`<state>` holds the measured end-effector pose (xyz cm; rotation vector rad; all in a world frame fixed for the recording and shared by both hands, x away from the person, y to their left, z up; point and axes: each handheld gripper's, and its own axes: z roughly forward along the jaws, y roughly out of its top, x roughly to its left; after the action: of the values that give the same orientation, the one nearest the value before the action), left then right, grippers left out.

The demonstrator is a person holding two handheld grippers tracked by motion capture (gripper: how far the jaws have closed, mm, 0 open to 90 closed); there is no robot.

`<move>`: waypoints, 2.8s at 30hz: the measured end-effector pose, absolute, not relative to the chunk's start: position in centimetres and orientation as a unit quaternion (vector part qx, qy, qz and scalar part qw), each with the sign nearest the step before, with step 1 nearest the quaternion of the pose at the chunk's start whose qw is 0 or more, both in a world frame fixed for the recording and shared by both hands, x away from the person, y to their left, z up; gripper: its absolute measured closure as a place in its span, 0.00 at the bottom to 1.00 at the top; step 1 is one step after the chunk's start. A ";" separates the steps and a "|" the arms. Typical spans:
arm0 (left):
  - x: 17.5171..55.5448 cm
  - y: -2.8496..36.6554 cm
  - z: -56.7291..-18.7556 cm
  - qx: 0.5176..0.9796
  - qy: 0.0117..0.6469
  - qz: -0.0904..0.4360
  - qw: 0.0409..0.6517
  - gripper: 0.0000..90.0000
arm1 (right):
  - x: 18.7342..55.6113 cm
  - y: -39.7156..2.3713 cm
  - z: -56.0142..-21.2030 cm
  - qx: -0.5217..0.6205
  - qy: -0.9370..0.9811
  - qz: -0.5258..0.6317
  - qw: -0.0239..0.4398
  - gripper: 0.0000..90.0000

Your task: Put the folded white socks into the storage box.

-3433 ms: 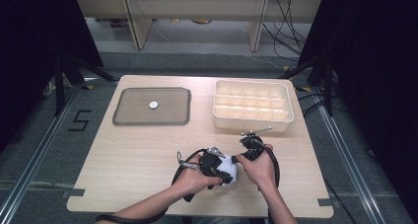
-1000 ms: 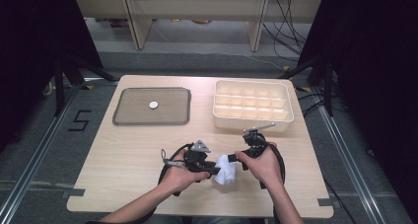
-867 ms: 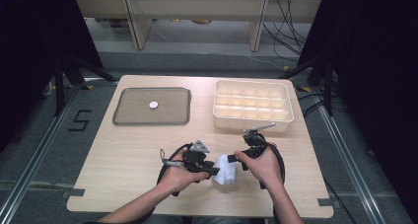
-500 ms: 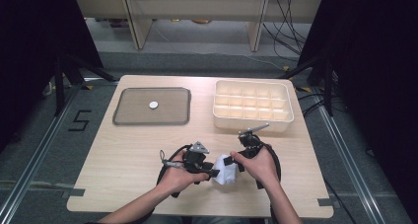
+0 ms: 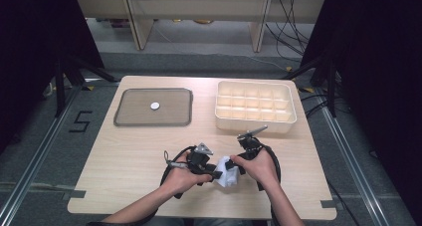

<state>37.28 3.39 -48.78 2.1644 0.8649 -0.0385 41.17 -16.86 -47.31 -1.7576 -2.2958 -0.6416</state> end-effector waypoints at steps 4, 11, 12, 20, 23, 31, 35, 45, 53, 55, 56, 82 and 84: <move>37.3 3.5 -48.7 0.854 0.341 -0.015 0.393 0.68 | 41.4 -16.4 -47.5 -0.591 -0.776 -0.201 0.091 0.40; 37.2 4.2 -48.3 0.854 0.340 -0.015 0.393 0.68 | 41.7 -16.2 -47.8 -0.585 -0.782 -0.195 0.086 0.39; 37.2 4.3 -48.3 0.852 0.344 -0.014 0.394 0.68 | 41.7 -16.2 -47.7 -0.587 -0.781 -0.192 0.092 0.40; 37.3 5.4 -48.0 0.850 0.346 -0.012 0.397 0.67 | 42.0 -16.0 -47.8 -0.580 -0.786 -0.189 0.104 0.49; 37.5 6.0 -48.1 0.846 0.354 -0.009 0.398 0.67 | 42.1 -16.1 -47.9 -0.580 -0.784 -0.193 0.105 0.52; 38.3 8.2 -47.7 0.837 0.373 0.010 0.400 0.67 | 42.4 -16.4 -48.1 -0.568 -0.789 -0.203 0.118 0.59; 38.7 9.4 -47.5 0.836 0.379 0.020 0.396 0.66 | 42.4 -16.5 -48.1 -0.576 -0.780 -0.201 0.136 0.63; 39.2 12.1 -47.4 0.832 0.393 0.036 0.390 0.65 | 42.4 -16.9 -48.6 -0.549 -0.794 -0.232 0.122 0.68; 39.2 14.3 -47.5 0.824 0.406 0.050 0.391 0.62 | 41.9 -17.0 -48.5 -0.557 -0.787 -0.237 0.121 0.72; 39.2 14.9 -47.4 0.823 0.408 0.055 0.392 0.62 | 41.9 -17.1 -48.3 -0.555 -0.785 -0.241 0.132 0.72; 39.2 15.1 -47.5 0.822 0.408 0.058 0.394 0.61 | 41.9 -17.1 -48.4 -0.552 -0.787 -0.245 0.122 0.73; 38.0 20.2 -49.0 0.779 0.450 0.145 0.412 0.48 | 41.4 -17.7 -45.1 -0.541 -0.775 -0.326 0.019 0.73; 37.9 20.6 -49.4 0.773 0.457 0.149 0.414 0.48 | 41.6 -18.0 -44.9 -0.525 -0.780 -0.341 -0.008 0.73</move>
<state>37.85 20.63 -49.36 1.9435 1.1484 0.3755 41.64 -18.01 -44.92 -1.6576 -2.4636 -1.0755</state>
